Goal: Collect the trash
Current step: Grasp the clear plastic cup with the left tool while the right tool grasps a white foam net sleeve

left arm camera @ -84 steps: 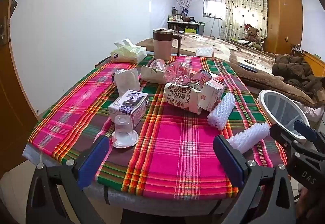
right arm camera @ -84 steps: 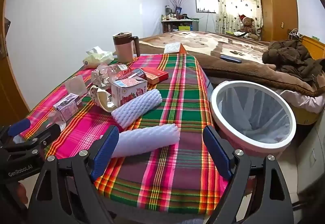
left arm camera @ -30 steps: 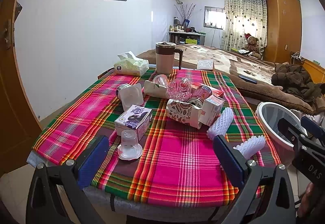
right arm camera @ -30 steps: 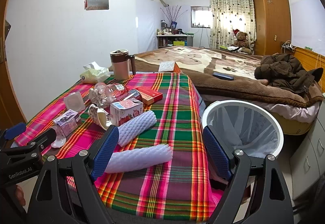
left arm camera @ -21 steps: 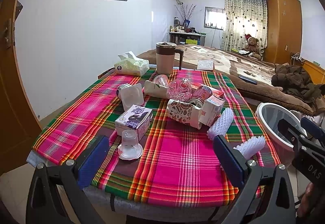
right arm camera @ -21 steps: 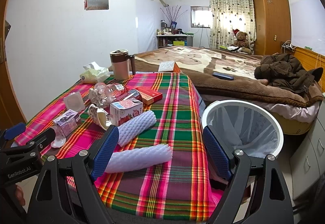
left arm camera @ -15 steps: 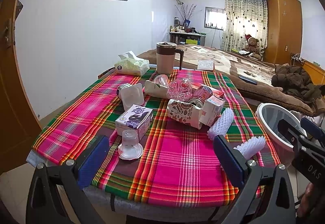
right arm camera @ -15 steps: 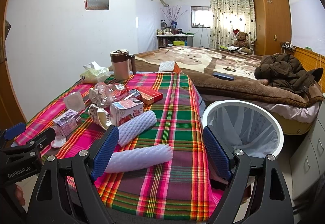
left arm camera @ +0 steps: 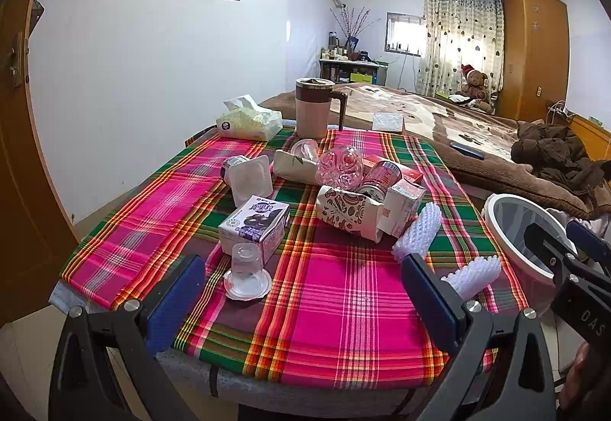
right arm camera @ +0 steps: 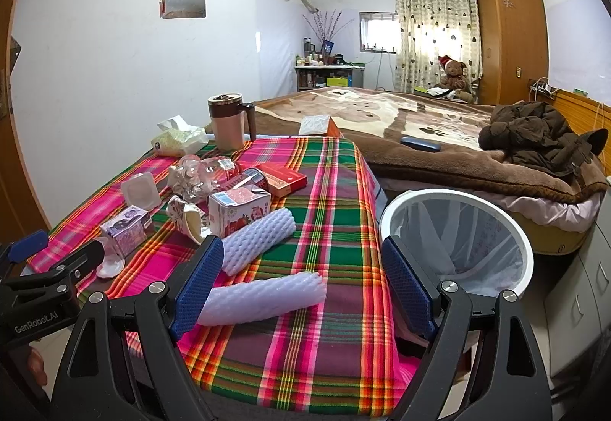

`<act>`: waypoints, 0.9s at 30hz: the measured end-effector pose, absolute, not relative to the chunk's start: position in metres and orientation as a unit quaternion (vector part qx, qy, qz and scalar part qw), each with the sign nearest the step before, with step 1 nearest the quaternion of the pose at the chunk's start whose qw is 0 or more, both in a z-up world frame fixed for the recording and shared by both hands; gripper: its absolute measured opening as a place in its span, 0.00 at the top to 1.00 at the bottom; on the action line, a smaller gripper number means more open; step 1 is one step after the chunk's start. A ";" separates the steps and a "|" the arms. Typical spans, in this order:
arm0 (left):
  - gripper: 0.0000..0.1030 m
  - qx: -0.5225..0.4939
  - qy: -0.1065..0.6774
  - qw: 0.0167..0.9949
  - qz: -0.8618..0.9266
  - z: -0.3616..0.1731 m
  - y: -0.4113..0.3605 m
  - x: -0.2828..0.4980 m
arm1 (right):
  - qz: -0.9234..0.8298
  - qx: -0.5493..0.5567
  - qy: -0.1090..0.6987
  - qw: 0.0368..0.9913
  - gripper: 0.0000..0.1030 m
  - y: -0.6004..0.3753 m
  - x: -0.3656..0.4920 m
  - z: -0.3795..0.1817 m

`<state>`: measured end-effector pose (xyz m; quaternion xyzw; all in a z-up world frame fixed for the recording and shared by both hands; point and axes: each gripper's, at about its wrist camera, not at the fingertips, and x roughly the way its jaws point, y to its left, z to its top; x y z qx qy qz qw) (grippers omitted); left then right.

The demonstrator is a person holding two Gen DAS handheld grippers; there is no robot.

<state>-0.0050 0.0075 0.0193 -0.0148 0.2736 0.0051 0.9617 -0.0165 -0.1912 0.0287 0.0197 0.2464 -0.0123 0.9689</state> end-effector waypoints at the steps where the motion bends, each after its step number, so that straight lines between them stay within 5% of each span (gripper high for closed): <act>1: 0.00 -0.015 0.275 0.961 0.005 0.019 0.009 -0.004 | -0.012 0.020 0.246 0.969 0.16 -0.191 -0.017 0.028; 27: 0.00 -0.049 0.355 0.933 -0.021 -0.026 0.087 0.051 | 0.014 0.121 0.369 0.922 0.16 -0.183 0.031 -0.035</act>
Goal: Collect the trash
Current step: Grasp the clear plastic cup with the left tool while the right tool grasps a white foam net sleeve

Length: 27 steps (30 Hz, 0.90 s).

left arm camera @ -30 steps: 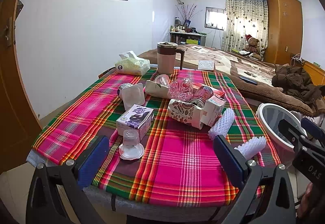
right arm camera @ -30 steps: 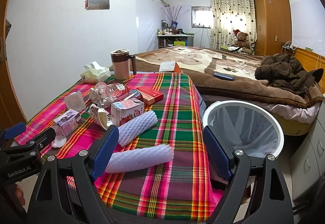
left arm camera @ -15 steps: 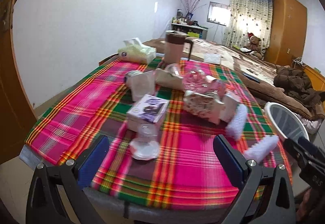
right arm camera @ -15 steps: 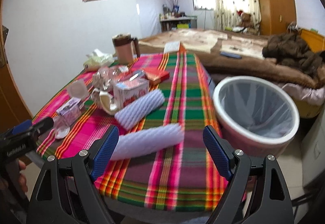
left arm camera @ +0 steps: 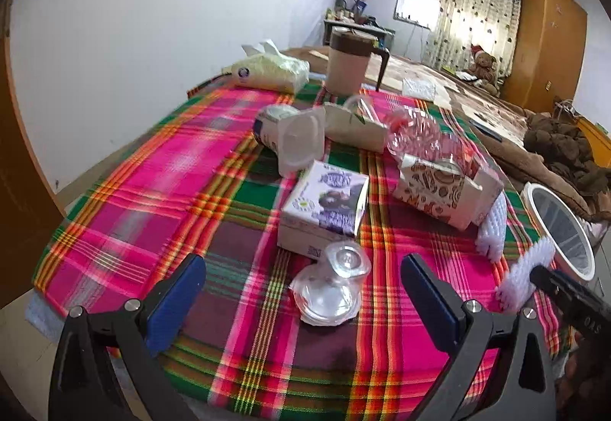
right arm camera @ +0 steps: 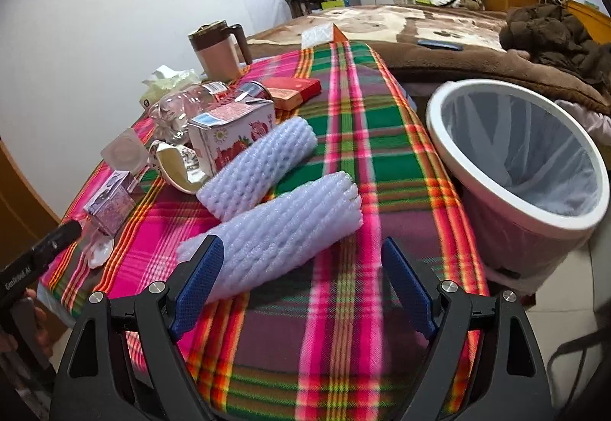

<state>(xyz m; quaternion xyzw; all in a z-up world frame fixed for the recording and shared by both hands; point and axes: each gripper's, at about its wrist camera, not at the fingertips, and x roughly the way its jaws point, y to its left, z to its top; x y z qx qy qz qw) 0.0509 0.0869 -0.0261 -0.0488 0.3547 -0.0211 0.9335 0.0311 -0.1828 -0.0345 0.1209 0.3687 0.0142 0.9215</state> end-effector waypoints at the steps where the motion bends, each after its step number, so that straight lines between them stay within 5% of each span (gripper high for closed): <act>1: 0.03 -0.049 0.358 0.932 -0.023 -0.028 0.087 0.052 | 0.017 0.125 0.369 0.921 0.16 -0.182 0.033 -0.035; 11: 0.20 -0.065 0.376 0.923 -0.042 -0.039 0.090 0.060 | 0.033 0.163 0.368 0.915 0.18 -0.179 0.057 -0.033; 20: 0.47 -0.076 0.387 0.917 -0.057 -0.042 0.093 0.064 | 0.048 0.152 0.373 0.914 0.60 -0.167 0.061 -0.037; 22: 0.59 -0.074 0.385 0.918 -0.062 -0.041 0.091 0.063 | 0.049 0.147 0.366 0.918 0.66 -0.168 0.060 -0.032; 27: 0.67 -0.071 0.377 0.921 -0.069 -0.037 0.088 0.064 | 0.062 0.130 0.356 0.923 0.75 -0.172 0.059 -0.020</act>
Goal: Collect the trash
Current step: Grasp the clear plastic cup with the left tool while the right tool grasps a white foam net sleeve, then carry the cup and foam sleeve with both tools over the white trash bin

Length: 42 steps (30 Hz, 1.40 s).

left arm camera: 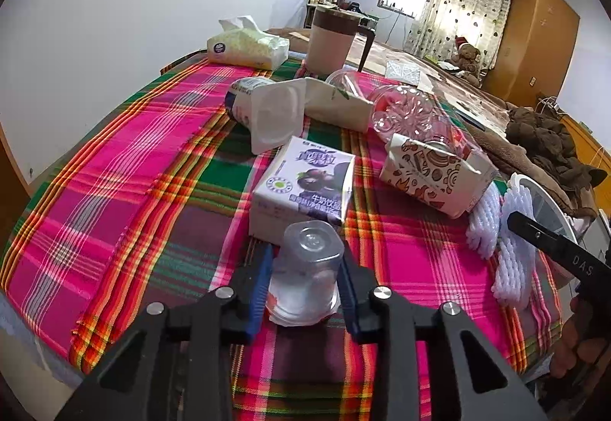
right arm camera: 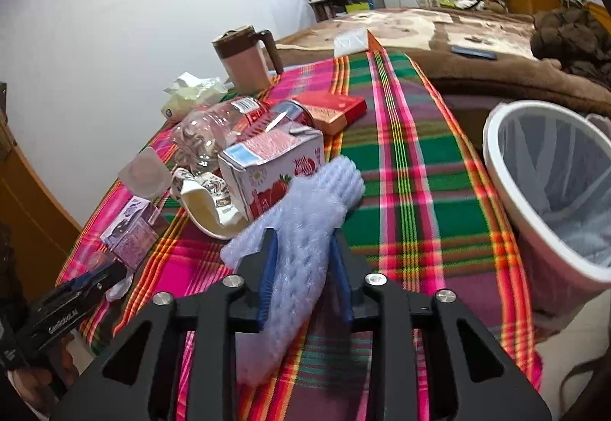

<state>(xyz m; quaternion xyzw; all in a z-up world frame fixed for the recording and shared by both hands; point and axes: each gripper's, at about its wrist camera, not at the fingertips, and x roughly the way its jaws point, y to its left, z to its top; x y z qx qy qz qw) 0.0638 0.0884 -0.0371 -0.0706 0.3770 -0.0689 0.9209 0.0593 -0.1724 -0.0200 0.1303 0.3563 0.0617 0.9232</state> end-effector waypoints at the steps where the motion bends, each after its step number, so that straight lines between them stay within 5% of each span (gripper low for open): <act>1: 0.67 -0.072 0.376 0.921 -0.070 -0.036 0.088 0.063 | 0.064 0.130 0.355 0.924 0.75 -0.174 0.061 -0.018; 23: 0.67 -0.037 0.337 0.932 -0.125 0.010 0.026 0.065 | 0.075 0.116 0.336 0.932 0.76 -0.221 0.061 0.022; 42: 0.67 0.000 0.320 0.907 -0.274 0.035 -0.128 0.107 | -0.030 0.129 0.334 0.933 0.75 -0.335 0.072 0.031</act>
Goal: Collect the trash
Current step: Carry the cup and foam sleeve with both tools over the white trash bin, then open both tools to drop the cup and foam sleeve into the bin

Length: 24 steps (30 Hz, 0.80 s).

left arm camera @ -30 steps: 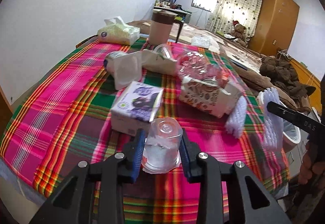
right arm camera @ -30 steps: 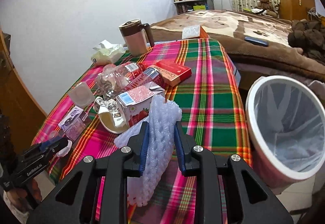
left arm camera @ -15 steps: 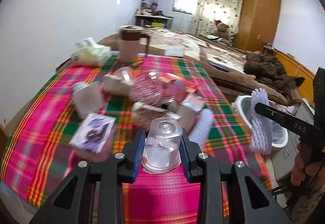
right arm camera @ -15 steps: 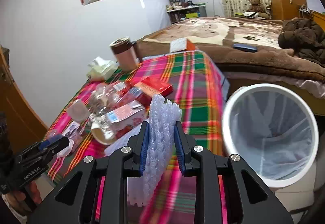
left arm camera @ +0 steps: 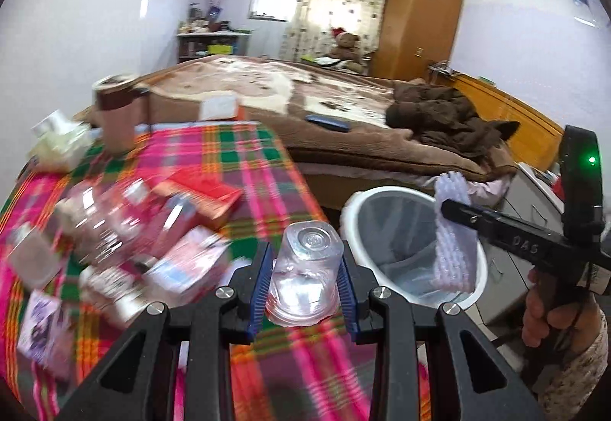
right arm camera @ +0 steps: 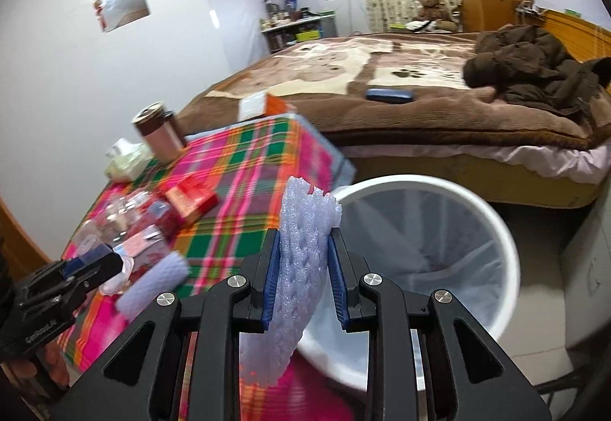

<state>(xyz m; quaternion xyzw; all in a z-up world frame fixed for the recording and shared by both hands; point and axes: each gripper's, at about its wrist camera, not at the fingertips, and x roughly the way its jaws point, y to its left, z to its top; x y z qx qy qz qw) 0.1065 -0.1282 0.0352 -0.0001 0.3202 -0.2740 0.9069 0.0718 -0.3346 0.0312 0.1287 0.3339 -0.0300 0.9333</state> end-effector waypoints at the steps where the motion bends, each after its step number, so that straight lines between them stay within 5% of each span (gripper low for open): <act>1: 0.67 0.003 0.318 0.905 -0.283 0.036 -0.138 0.108 | -0.039 0.128 0.335 0.933 0.75 -0.341 0.072 0.030; 21: 0.65 0.047 0.343 0.872 -0.346 0.013 -0.255 0.123 | -0.106 0.089 0.389 0.911 0.73 -0.406 0.083 -0.009; 24: 0.42 0.046 0.345 0.868 -0.353 0.011 -0.259 0.124 | -0.112 0.092 0.391 0.909 0.73 -0.410 0.082 -0.009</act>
